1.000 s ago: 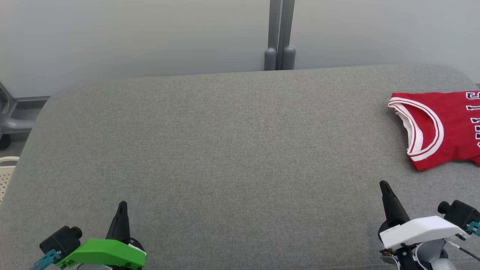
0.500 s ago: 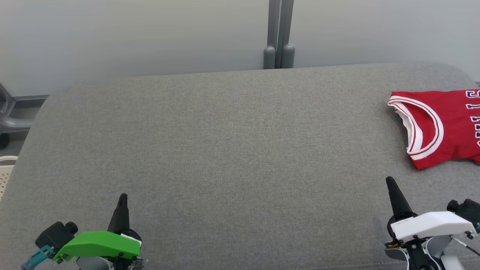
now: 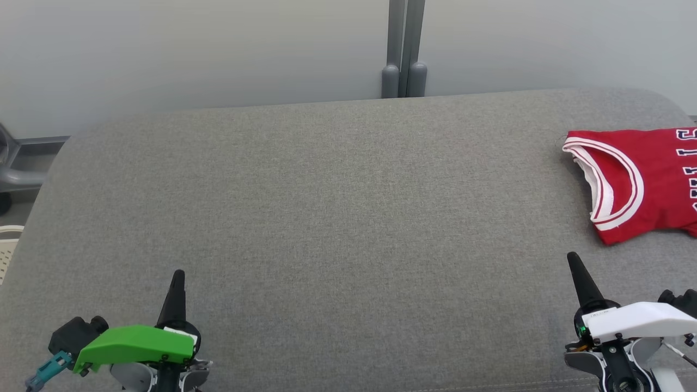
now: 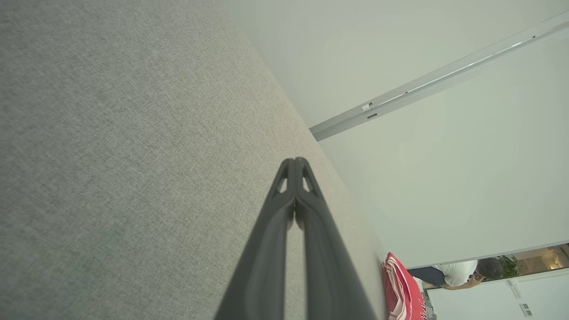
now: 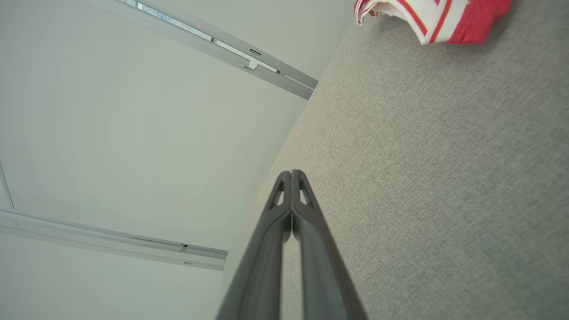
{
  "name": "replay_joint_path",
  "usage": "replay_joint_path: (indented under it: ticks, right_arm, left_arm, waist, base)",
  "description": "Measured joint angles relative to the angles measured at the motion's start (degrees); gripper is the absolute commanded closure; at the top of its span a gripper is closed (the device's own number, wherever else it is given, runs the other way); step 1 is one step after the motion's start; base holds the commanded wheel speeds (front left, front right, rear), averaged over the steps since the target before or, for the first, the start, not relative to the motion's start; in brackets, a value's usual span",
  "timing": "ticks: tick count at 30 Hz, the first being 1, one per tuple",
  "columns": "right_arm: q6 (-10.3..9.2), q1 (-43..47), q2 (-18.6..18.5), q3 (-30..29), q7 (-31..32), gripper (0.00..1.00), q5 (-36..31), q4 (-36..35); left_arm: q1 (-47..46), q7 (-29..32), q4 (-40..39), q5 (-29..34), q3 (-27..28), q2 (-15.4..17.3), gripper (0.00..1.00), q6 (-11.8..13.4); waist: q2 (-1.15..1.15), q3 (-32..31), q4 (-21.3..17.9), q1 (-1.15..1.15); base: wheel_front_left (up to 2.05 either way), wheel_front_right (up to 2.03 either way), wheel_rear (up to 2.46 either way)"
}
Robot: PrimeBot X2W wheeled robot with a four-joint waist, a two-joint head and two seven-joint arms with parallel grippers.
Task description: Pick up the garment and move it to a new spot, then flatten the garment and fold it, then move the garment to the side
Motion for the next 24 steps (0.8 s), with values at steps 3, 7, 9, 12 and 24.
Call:
replay_joint_path:
  ticks: [3,7,9,12,24]
  right_arm:
    - [0.0,-0.16,-0.01,-0.37,0.48,1.0,1.48,0.11]
    - [0.0,-0.57,-0.01,-0.93,1.01,1.0,3.63,0.34]
    - [0.0,-0.83,-0.01,-1.16,1.27,1.0,4.56,0.45]
    - [0.0,-1.16,-0.01,-1.51,1.74,1.0,6.1,0.57]
    - [0.0,-2.04,0.0,-2.9,3.26,1.0,11.49,1.23]
  left_arm:
    - [-0.18,0.25,0.21,-1.65,0.51,-0.32,1.0,-0.31]
    - [-0.76,0.81,0.38,-3.22,1.09,-0.81,1.0,-0.86]
    - [-1.09,1.0,0.46,-4.22,1.3,-1.04,1.0,-1.08]
    - [-1.19,1.41,0.65,-5.47,1.65,-1.25,1.0,-1.55]
    - [-2.4,2.58,1.44,-10.13,3.16,-2.14,1.0,-2.76]
  waist:
    - [0.0,0.06,-0.03,0.0]
    - [0.0,0.15,-0.07,0.0]
    - [0.0,0.19,-0.09,0.0]
    - [0.0,0.26,-0.12,0.0]
    - [0.0,0.51,-0.24,0.0]
  base:
    - [0.0,0.0,0.0]
    - [0.0,0.0,0.0]
    - [0.0,0.0,0.0]
    - [0.0,0.0,0.0]
    - [0.0,0.0,0.0]
